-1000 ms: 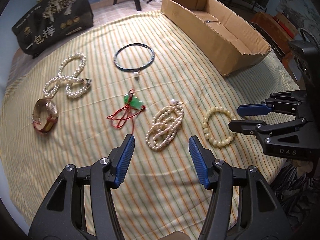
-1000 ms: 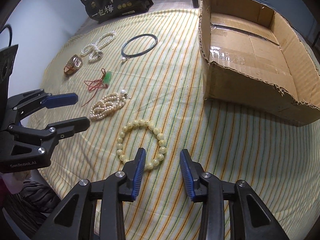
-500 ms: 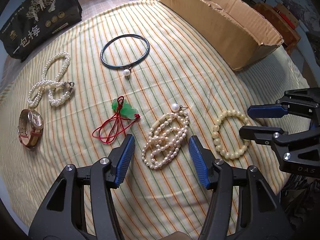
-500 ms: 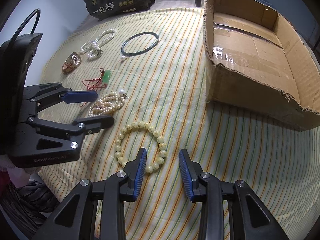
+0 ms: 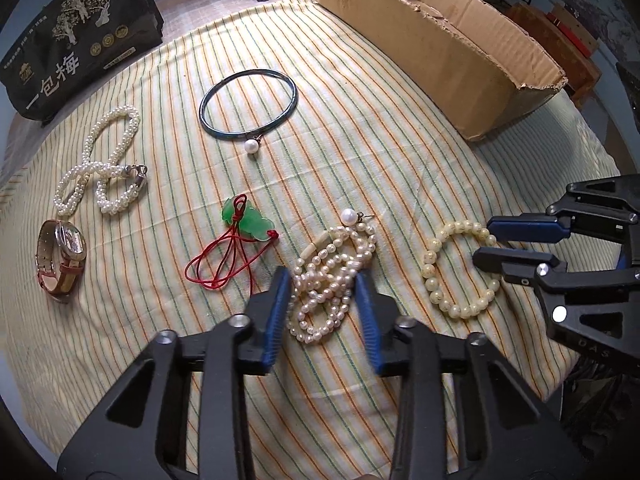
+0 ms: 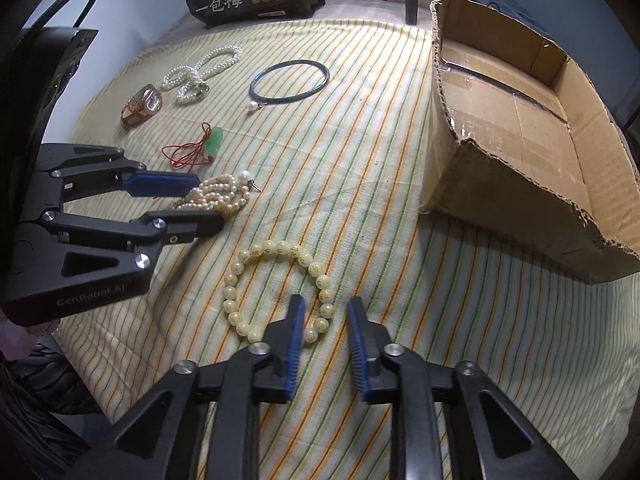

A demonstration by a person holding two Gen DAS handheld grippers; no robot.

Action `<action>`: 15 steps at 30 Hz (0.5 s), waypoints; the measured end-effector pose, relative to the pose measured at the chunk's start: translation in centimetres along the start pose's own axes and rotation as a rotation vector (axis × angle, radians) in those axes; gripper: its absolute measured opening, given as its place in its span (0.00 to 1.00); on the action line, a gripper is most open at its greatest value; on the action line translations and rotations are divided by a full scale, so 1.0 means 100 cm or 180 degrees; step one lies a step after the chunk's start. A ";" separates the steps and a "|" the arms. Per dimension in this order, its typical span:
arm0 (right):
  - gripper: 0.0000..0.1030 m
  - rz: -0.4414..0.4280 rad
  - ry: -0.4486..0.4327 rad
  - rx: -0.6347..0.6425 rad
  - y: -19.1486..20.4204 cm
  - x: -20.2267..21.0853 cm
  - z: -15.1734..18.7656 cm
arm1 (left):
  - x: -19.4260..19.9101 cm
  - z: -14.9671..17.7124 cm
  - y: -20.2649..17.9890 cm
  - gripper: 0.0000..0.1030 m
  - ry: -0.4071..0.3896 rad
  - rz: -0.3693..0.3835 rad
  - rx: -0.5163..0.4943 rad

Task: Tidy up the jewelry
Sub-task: 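Grasp the pearl strand with the left tool while the right tool grasps the cream bead bracelet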

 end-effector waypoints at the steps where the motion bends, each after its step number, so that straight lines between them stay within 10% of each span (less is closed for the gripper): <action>1: 0.11 -0.0019 -0.0011 -0.0006 0.001 0.000 0.000 | 0.001 0.000 0.000 0.18 0.0004 0.0012 0.0004; 15: 0.05 -0.0154 -0.0202 -0.0048 -0.002 0.024 0.002 | 0.026 0.014 -0.001 0.08 -0.0052 0.0014 0.0171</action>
Point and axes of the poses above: each gripper's, at about its wrist camera, not at the fingertips, and x roughly against the way its jaws point, y to its left, z to its underside, the point moved 8 cm from there along -x, roughly the way its jaws point, and after that the axes turned 2 degrees about z, right-handed, at the moved point
